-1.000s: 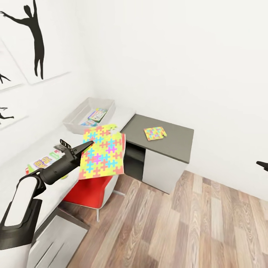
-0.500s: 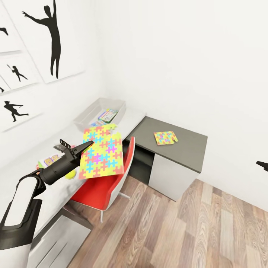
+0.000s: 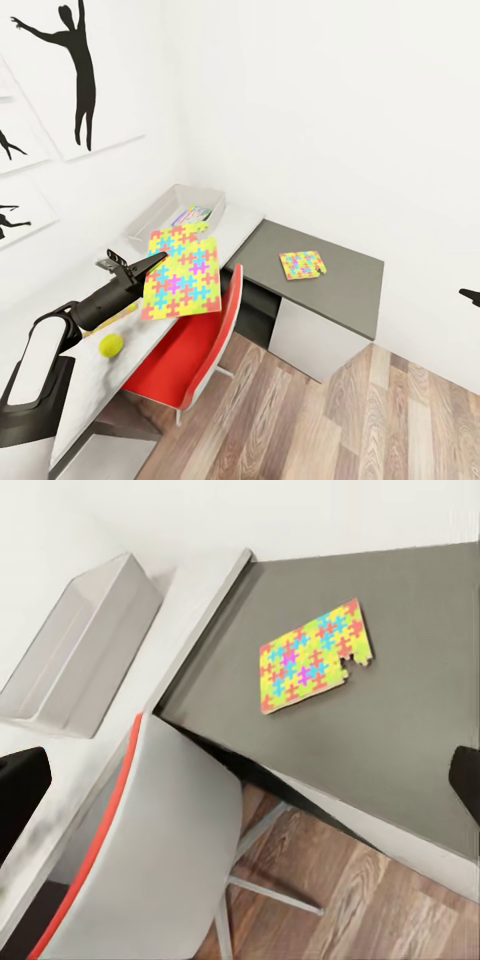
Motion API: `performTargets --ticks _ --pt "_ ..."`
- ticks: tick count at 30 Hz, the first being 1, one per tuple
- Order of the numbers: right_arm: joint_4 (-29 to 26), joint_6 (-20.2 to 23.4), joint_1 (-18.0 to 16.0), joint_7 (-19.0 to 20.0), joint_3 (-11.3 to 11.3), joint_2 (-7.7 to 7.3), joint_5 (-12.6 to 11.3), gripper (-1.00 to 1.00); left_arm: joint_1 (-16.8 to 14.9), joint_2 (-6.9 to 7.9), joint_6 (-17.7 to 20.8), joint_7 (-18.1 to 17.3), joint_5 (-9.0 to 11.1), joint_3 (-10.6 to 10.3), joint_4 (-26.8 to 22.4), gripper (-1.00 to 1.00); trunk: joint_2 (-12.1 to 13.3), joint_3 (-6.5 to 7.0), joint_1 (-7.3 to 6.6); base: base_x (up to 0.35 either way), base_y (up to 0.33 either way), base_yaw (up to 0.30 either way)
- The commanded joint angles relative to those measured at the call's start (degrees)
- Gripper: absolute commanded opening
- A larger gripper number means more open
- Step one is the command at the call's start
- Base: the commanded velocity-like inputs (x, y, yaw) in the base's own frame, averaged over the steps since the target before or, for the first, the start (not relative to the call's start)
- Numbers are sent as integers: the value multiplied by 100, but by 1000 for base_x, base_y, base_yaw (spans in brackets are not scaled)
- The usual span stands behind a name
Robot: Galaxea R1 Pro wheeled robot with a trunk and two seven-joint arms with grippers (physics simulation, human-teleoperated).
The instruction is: Put all the toys in the child's room - the three board games (two on the bed and one on the table), the two jigsaw puzzles on the table, and the tennis ball on the table - inside the toy box on the table in the child's room.
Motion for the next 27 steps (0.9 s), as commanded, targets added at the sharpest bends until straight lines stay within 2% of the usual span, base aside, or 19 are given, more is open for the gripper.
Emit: performTargets --ticks 1,5,11,27 --pt "1 29 -7 39 -9 -1 30 100 -5 0 25 -35 -23 9 1 -100 -9 -9 6 339 0 0" --pt "1 29 -7 39 -16 -1 30 100 -5 0 20 -30 -23 13 1 -100 -9 -9 6 288 0 0" --pt "1 29 -7 37 -18 -1 30 100 -5 0 17 -27 -27 11 1 -100 -9 -9 6 109 0 55" --pt "1 29 -7 22 -20 -1 30 100 -5 0 15 4 -27 3 1 -100 -9 -2 6 12 0 239"
